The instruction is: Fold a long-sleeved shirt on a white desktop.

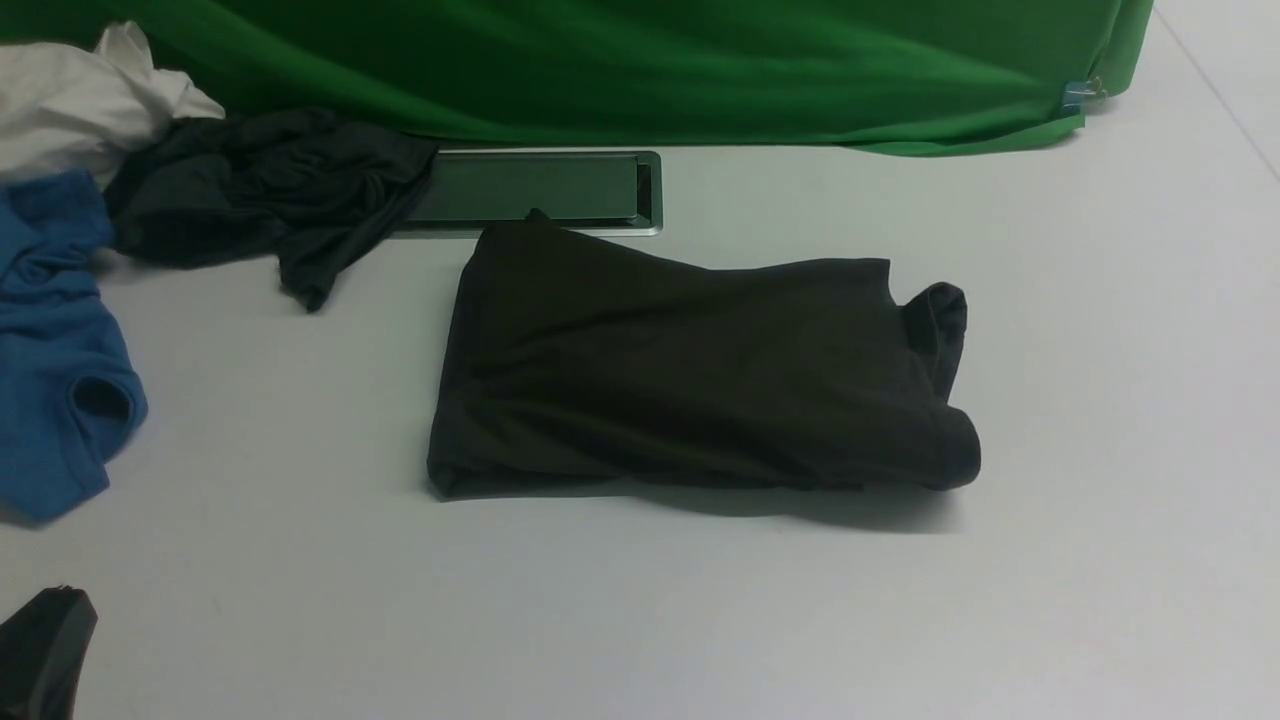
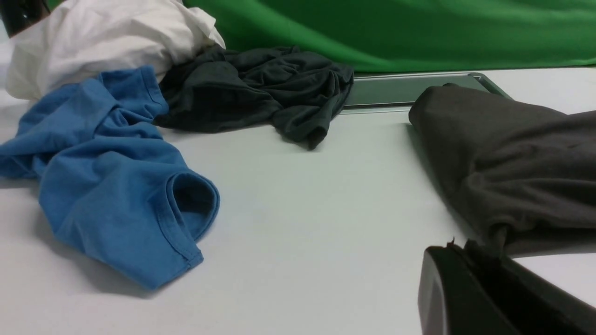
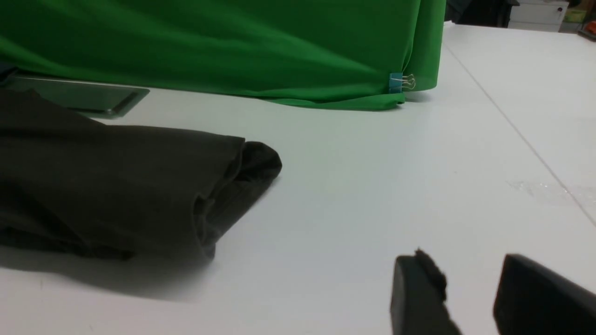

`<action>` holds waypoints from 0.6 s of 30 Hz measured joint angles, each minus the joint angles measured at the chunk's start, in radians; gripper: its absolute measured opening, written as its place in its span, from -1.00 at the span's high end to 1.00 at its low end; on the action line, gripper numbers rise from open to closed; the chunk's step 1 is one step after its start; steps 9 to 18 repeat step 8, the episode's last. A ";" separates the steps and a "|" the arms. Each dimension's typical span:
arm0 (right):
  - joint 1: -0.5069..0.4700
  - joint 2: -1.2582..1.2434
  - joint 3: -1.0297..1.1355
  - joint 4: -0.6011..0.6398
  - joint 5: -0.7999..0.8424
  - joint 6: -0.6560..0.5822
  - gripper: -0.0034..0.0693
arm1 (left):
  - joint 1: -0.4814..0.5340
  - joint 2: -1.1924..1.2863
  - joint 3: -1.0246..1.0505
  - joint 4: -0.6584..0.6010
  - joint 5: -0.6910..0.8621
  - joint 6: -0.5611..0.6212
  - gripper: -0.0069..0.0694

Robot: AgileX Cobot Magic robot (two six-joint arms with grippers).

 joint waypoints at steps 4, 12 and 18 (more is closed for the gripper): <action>0.000 0.000 0.000 0.000 0.000 0.000 0.25 | 0.000 0.000 0.000 0.000 0.000 0.002 0.77; 0.000 0.000 0.000 0.000 0.000 0.000 0.25 | 0.000 0.000 0.000 0.000 0.000 0.007 0.77; 0.000 0.000 0.000 0.000 0.000 0.000 0.25 | 0.000 0.000 0.000 0.000 0.000 0.007 0.77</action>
